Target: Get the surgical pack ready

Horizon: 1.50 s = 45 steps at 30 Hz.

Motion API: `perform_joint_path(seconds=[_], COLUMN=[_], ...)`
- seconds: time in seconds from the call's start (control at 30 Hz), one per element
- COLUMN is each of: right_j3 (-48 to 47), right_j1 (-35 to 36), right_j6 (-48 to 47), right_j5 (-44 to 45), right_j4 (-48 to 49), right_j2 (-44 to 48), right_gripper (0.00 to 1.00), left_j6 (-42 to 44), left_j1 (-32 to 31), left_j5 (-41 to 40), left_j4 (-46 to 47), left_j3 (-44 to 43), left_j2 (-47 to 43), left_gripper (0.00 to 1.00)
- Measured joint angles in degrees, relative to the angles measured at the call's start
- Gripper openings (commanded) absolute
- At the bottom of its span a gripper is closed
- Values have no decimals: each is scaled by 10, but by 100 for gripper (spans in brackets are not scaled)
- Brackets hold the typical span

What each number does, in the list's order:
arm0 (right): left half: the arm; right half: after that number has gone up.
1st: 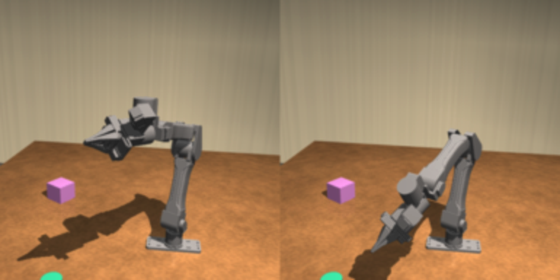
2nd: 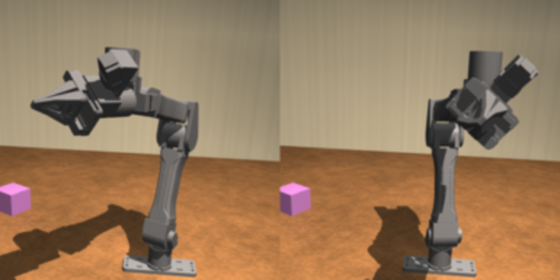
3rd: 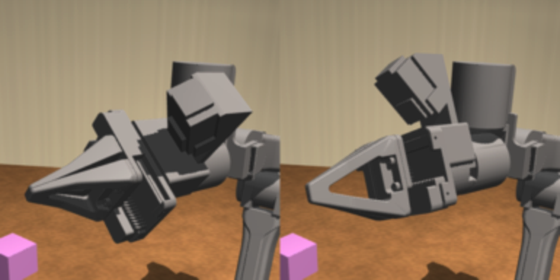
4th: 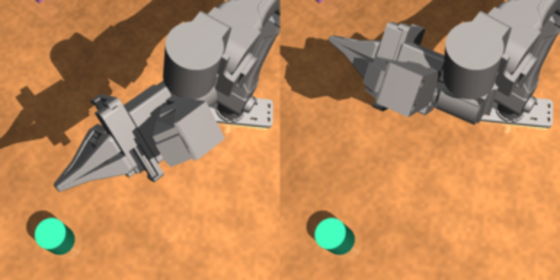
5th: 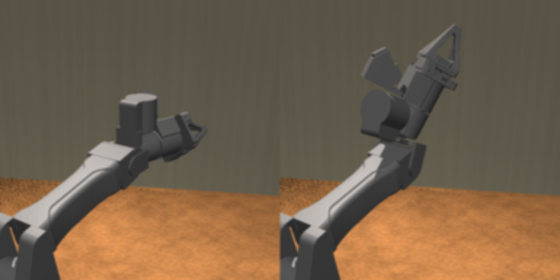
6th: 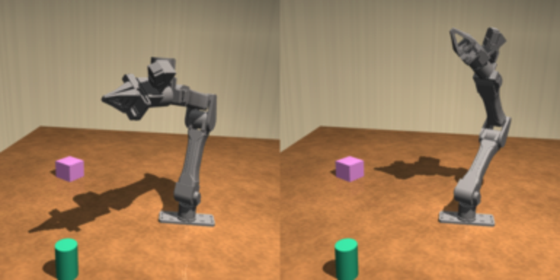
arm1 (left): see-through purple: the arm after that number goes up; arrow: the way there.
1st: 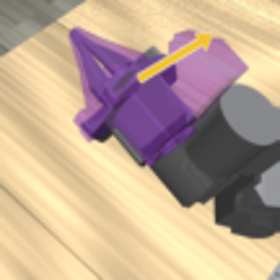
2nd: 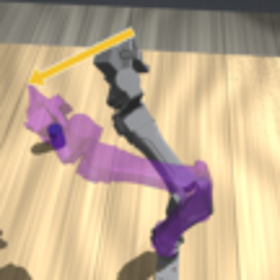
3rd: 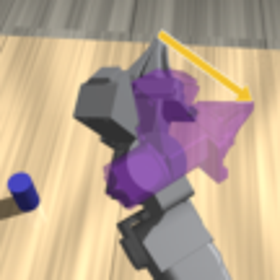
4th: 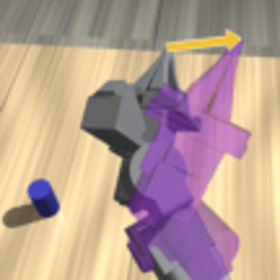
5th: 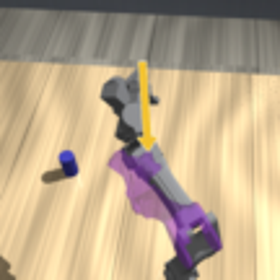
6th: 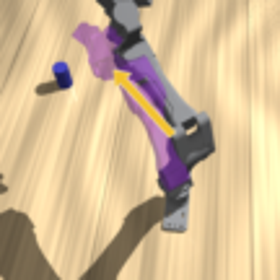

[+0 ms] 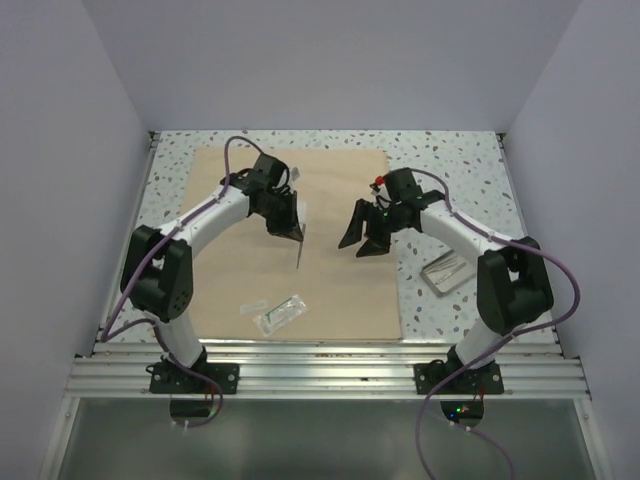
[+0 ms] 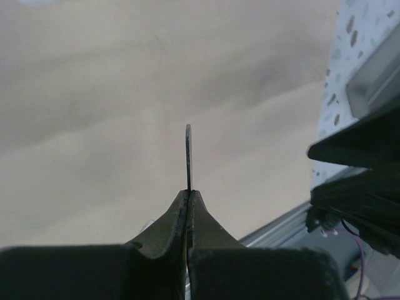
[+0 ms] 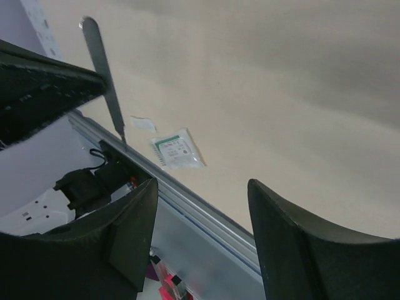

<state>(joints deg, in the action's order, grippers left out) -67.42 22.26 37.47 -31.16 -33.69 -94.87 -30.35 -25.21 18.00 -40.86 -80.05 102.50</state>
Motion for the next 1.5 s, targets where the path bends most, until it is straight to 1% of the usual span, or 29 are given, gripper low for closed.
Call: perform_joint_path(seconds=[0.2, 0.37, 0.47, 0.67, 0.8, 1.07, 1.17, 1.2, 1.23, 1.4, 1.47, 1.5], right_j3=[-5, -5, -6, -33, -53, -63, -67, -68, -69, -73, -75, -76], right_j1=[26, 25, 27, 51, 70, 84, 88, 89, 90, 92, 92, 92], right_j6=[56, 84, 94, 112, 117, 118, 120, 120, 122, 132, 136, 136], right_j5=[-39, -53, -52, -21, 5, 34, 37, 37, 37, 33, 32, 32], right_j4=[104, 169, 175, 161, 137, 101, 94, 92, 92, 94, 92, 90], right_j2=[-23, -23, -23, -30, -35, -46, -52, -53, -53, -56, -59, -60], right_gripper=[62, 61, 60, 58, 51, 42, 35, 25, 22, 9, 6, 2], left_j6=[-6, -11, -16, -21, -21, -23, -26, -28, -30, -30, -29, -29], left_j1=[0, 0, 1, 1, 1, 1, 1, 1, 1, 0, 0, 0], left_j5=[133, 204, 224, 239, 240, 242, 243, 243, 243, 242, 240, 239], left_j4=[64, 104, 123, 137, 141, 147, 148, 148, 148, 147, 146, 146], left_j3=[67, 98, 105, 117, 118, 120, 121, 121, 121, 122, 122, 122], left_j2=[-38, -61, -71, -80, -80, -81, -82, -81, -81, -82, -81, -81], left_gripper=[0, 0, 0, 0, 0, 0, 0, 0, 0, 0, 0, 9])
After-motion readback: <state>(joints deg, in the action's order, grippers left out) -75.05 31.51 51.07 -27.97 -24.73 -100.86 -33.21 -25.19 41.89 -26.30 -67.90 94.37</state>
